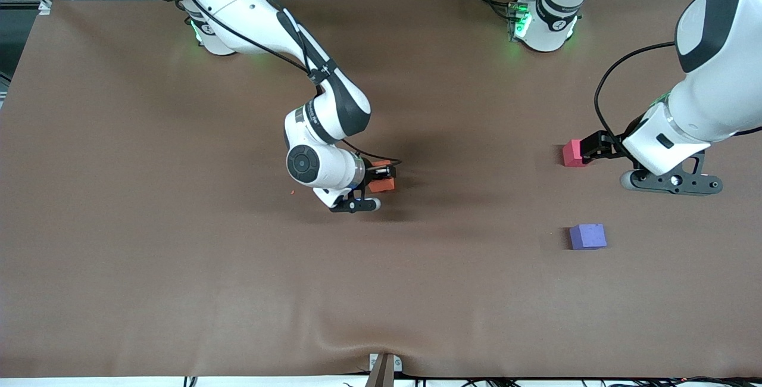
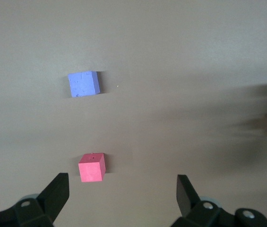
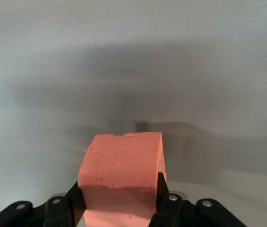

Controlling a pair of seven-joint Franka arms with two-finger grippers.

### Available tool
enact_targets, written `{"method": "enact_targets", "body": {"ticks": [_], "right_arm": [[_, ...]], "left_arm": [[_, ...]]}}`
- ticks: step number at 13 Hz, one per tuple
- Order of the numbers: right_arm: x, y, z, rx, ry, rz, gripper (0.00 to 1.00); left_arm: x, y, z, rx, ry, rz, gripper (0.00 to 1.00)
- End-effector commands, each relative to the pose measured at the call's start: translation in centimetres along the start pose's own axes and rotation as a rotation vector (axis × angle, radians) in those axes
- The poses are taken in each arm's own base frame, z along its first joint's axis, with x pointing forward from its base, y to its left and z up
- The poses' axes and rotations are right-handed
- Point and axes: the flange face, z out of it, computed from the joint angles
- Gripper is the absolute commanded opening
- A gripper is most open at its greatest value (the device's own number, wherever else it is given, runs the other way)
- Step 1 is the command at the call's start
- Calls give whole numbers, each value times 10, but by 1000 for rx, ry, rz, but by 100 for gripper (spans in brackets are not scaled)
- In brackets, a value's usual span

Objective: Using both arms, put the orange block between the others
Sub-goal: 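Carry the cube with the right gripper while the left gripper reaches toward it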

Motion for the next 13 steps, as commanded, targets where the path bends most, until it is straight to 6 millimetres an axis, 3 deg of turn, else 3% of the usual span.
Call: {"method": "enact_targets", "body": {"ticks": [1, 3, 4, 7, 8, 10, 13], "right_arm": [[-4, -4, 10, 2, -3, -2, 75], [-6, -5, 14, -6, -7, -7, 97], [-4, -3, 12, -2, -5, -2, 100], [8, 7, -10, -8, 17, -6, 100], [19, 17, -34, -17, 47, -12, 100], [21, 36, -82, -60, -1, -17, 100], [10, 78, -197, -71, -76, 28, 100]], "left_arm": [[13, 0, 25, -41, -38, 4, 100], [29, 31, 65, -99, -83, -5, 100], [31, 61, 74, -104, -81, -20, 100], [41, 111, 110, -122, -82, -91, 100], [43, 134, 122, -126, -71, -131, 100], [43, 181, 148, -137, -54, -161, 100], [34, 253, 192, -154, -25, -101, 100]]}}
